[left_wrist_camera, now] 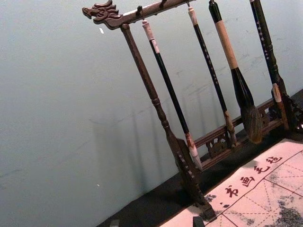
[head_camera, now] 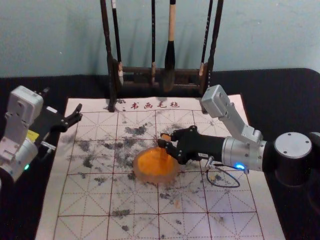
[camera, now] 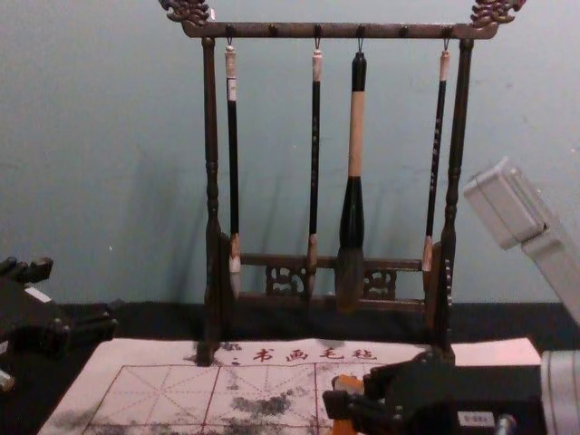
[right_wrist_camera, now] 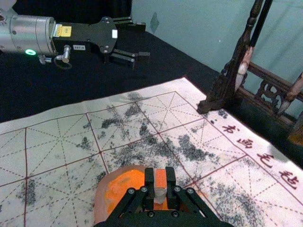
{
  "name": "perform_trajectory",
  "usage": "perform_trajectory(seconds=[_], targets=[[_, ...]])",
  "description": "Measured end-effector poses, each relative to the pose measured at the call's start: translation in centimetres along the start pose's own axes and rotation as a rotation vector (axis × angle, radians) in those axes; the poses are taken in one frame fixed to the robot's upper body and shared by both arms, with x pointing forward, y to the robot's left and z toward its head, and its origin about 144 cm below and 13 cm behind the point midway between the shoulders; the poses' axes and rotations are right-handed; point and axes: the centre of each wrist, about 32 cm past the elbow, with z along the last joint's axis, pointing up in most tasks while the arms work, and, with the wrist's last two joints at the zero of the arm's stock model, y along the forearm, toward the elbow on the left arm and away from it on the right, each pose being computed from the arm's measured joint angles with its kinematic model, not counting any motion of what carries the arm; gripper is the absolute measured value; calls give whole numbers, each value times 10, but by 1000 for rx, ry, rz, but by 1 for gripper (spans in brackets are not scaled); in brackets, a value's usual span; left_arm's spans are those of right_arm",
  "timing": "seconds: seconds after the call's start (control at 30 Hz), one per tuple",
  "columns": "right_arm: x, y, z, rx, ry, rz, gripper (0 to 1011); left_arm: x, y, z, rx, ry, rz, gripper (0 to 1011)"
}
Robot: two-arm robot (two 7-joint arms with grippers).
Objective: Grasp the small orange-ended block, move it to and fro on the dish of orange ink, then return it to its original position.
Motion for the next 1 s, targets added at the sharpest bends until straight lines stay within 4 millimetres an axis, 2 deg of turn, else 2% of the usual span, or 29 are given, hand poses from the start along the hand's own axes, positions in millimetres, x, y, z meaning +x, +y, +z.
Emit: perform_trajectory(seconds=[0.43,1.0], targets=[[-9,-4,-3,-3,16,28,111,0,0,0,0,0,0,1001],[-20,9,-2,4,30,80,111,0,0,0,0,0,0,1001]])
